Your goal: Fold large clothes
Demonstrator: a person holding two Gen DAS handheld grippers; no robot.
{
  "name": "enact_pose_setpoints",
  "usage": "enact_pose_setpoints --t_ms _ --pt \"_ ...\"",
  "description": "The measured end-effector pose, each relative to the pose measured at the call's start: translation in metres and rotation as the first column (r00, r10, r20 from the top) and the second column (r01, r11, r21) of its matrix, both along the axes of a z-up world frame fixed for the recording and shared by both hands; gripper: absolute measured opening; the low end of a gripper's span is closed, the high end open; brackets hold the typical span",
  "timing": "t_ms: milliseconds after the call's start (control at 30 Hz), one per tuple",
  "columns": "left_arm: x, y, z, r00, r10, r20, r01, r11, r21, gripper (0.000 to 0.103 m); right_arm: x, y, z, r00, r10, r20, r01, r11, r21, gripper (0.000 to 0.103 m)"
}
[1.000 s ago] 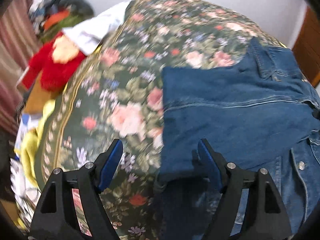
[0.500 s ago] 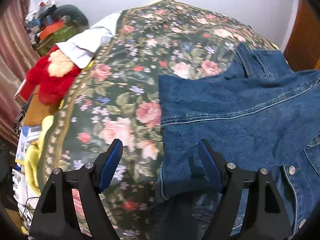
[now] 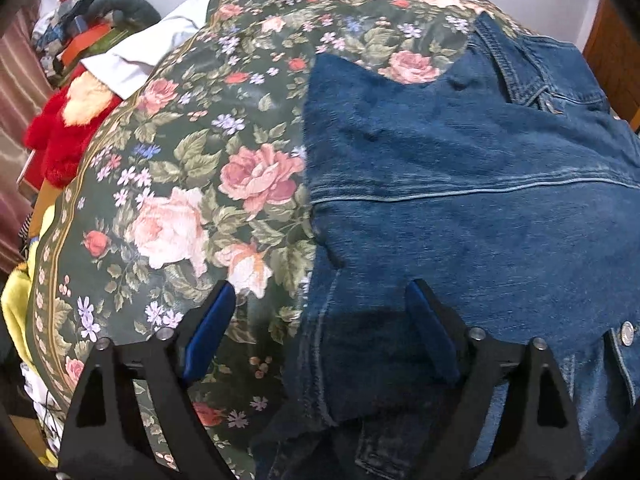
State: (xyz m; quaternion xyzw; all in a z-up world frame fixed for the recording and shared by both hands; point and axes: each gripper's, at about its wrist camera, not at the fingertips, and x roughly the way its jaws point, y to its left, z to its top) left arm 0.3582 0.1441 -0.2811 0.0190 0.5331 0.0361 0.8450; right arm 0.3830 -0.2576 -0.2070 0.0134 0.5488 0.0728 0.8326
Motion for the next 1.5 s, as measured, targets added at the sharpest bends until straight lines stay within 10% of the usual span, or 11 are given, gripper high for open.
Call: enact_pose_setpoints --t_ms 333,500,833,1100,1500 --pt "-0.012 0.013 -0.009 0.999 0.033 -0.019 -0.033 0.999 0.005 0.095 -0.015 -0.022 0.01 1.0 0.005 -0.019 -0.005 1.0 -0.027 0.064" --pt "-0.019 0.009 0.003 0.999 0.032 -0.022 -0.03 0.997 0.067 0.094 -0.03 -0.043 0.044 0.998 -0.045 0.051 0.048 0.998 -0.051 0.065" --pt "-0.024 -0.038 0.117 0.97 -0.081 0.23 0.068 0.996 0.062 0.092 -0.076 -0.141 0.09 0.941 -0.304 0.147 0.302 0.953 0.039 0.087" --pt "-0.009 -0.119 0.148 0.924 -0.238 0.299 0.254 0.967 -0.015 0.093 -0.12 -0.209 0.045 0.873 -0.488 -0.011 0.482 0.858 0.175 0.087" --pt "0.023 -0.209 0.064 0.918 -0.39 0.072 0.395 0.915 -0.079 0.093 -0.144 -0.24 -0.044 0.793 -0.56 -0.239 0.608 0.748 0.265 0.087"
